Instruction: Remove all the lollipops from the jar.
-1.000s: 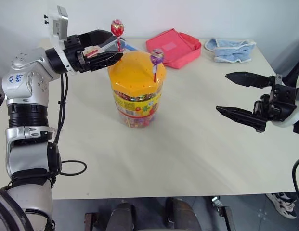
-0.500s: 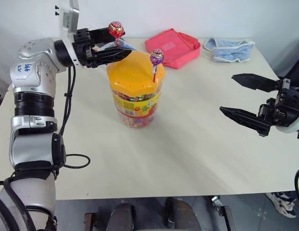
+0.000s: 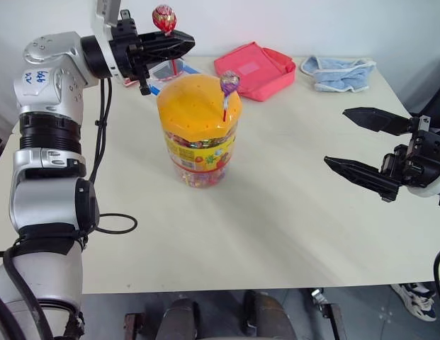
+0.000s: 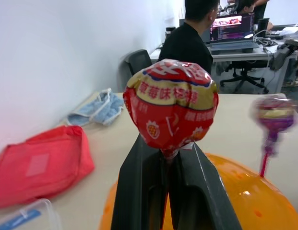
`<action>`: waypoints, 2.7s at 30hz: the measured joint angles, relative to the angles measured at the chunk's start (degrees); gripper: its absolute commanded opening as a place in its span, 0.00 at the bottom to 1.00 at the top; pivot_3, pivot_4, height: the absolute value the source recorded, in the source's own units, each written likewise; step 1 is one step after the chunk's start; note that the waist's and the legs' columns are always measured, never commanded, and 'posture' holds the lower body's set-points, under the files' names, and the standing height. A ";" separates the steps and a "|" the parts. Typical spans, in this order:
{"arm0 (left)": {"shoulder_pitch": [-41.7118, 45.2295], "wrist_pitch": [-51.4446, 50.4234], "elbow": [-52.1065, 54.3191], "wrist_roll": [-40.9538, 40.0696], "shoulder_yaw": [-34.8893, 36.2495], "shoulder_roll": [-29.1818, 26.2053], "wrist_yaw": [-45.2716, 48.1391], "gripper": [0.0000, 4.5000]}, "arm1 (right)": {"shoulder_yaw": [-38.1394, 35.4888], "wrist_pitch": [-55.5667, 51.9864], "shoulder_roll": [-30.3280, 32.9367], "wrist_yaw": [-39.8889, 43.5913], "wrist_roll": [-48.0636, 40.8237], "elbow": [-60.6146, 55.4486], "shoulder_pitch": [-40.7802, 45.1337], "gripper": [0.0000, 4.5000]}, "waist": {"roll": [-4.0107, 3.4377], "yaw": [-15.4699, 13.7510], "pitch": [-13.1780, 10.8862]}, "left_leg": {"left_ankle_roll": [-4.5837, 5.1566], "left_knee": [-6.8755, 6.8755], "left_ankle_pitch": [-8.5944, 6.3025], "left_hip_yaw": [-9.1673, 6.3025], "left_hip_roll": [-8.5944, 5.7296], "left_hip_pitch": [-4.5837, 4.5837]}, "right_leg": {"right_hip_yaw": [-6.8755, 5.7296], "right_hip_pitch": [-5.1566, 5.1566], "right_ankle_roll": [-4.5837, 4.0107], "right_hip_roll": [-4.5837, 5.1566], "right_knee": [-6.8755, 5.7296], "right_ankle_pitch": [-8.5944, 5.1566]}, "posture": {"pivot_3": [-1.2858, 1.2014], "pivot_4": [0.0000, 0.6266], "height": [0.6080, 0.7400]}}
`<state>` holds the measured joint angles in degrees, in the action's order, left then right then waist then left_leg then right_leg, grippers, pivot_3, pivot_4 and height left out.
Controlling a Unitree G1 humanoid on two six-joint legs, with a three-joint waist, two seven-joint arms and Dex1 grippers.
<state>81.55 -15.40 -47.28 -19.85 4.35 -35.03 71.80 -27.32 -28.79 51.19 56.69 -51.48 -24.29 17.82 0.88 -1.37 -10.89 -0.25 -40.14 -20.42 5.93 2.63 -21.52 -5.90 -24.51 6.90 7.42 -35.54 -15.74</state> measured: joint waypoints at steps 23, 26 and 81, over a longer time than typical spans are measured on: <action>-39.82 -71.21 51.64 4.73 1.57 -29.60 -19.80 0.01 | 8.72 -4.15 0.30 10.72 -4.52 5.13 8.01 1.00 | 0.30 0.95 -0.18 | 0.03 0.02 -0.03 -0.05 0.04 0.01 | 0.09 -0.03 0.00 0.03 -0.06 -0.01 | 0.52 0.24 1.00; -48.05 -76.25 58.86 0.99 4.83 -28.71 -23.72 0.01 | 10.75 -4.19 0.22 13.16 -4.07 7.15 8.99 1.00 | 0.30 0.86 -0.18 | 0.01 0.01 -0.02 -0.05 0.05 0.06 | 0.12 -0.04 -0.02 0.03 -0.14 -0.01 | 0.52 0.24 1.00; -52.72 -17.98 41.16 -29.59 23.34 -21.35 10.25 0.99 | 29.17 -2.59 -24.29 0.74 13.29 23.07 36.87 1.00 | 0.24 2.27 -0.16 | -0.11 0.07 -0.07 0.33 0.10 0.09 | 0.13 -0.31 -0.11 0.02 -0.28 -0.05 | 0.52 0.24 1.00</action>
<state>28.83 -33.38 -6.12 -49.44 27.69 -56.38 82.05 1.85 -31.38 26.90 57.42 -38.18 -1.23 54.69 1.12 0.90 -11.06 -0.35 -40.07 -20.49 6.25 2.73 -21.43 -5.78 -24.82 6.79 7.44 -35.82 -15.79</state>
